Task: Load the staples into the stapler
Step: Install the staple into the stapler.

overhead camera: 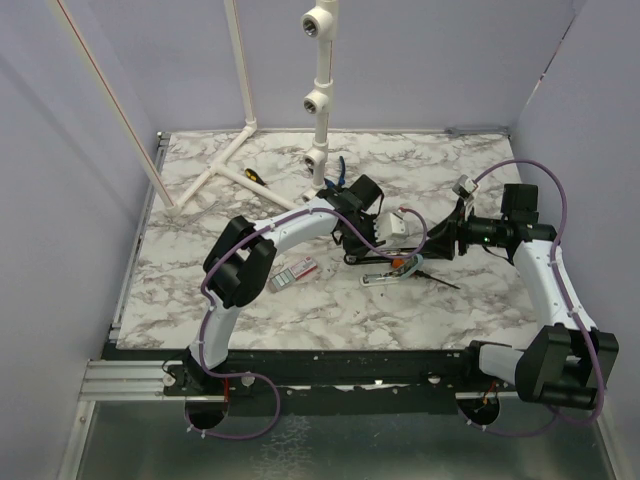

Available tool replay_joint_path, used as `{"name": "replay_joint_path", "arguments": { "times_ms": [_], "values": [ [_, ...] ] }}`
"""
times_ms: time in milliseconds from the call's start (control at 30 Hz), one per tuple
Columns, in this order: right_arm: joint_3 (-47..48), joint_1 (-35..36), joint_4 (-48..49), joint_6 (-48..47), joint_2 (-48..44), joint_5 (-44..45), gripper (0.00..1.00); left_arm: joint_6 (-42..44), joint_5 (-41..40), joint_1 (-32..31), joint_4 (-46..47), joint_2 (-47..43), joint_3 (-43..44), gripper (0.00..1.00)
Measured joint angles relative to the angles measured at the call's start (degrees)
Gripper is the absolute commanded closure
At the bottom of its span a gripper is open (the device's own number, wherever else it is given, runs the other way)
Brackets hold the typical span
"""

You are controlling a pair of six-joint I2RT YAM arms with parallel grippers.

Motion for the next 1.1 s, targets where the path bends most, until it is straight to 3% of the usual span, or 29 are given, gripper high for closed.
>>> {"name": "replay_joint_path", "arguments": {
  "times_ms": [1100],
  "values": [
    [0.02, 0.0, -1.38, -1.03, 1.31, -0.02, 0.45, 5.55, 3.1, 1.51, -2.97, -0.13, 1.88, 0.79]
  ]
}}
